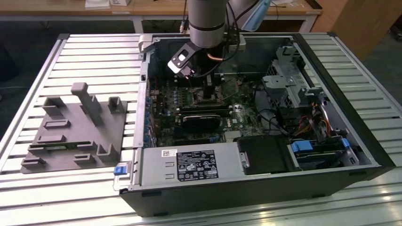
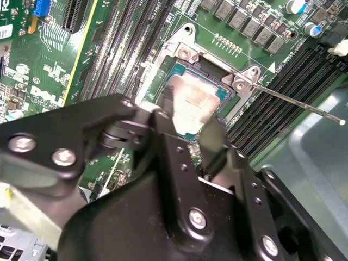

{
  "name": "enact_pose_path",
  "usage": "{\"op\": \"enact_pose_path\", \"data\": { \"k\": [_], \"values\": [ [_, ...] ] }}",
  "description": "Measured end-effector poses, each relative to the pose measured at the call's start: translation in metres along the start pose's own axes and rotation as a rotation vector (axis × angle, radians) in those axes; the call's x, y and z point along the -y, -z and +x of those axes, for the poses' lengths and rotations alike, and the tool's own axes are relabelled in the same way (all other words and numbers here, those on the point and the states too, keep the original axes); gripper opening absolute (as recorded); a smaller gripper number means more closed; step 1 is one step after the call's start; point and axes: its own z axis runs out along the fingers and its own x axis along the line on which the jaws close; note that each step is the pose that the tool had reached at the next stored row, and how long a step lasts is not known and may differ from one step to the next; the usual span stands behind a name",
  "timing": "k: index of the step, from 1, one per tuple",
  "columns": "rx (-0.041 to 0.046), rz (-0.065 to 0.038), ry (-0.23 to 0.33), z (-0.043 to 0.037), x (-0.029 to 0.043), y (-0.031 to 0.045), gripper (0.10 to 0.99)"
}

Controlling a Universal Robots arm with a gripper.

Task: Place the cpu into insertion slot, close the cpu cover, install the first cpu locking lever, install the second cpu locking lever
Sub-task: 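Place the cpu into insertion slot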

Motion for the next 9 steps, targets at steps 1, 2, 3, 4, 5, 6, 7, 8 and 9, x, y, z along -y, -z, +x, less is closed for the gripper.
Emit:
{"op": "enact_pose_path", "data": {
  "k": [1,2,3,4,5,6,7,8,9],
  "values": [
    [0.0,0.0,0.0,0.0,0.0,0.0,0.467],
    [0.0,0.0,0.0,0.0,0.0,0.0,0.525],
    [0.0,0.0,0.0,0.0,0.0,0.0,0.584],
    [0.0,0.0,0.0,0.0,0.0,0.0001,0.584],
    [0.0,0.0,0.0,0.0,0.0,0.0001,0.584],
    [0.0001,0.0,0.0,0.0,0.0,-0.0001,0.647],
    [0.0001,0.0,0.0,0.0,0.0001,-0.0007,0.647],
    [0.0001,0.0,0.0,0.0,0.0001,-0.0016,0.647],
    [0.0001,0.0,0.0,-0.0001,0.0002,-0.0027,0.647]
  ]
}}
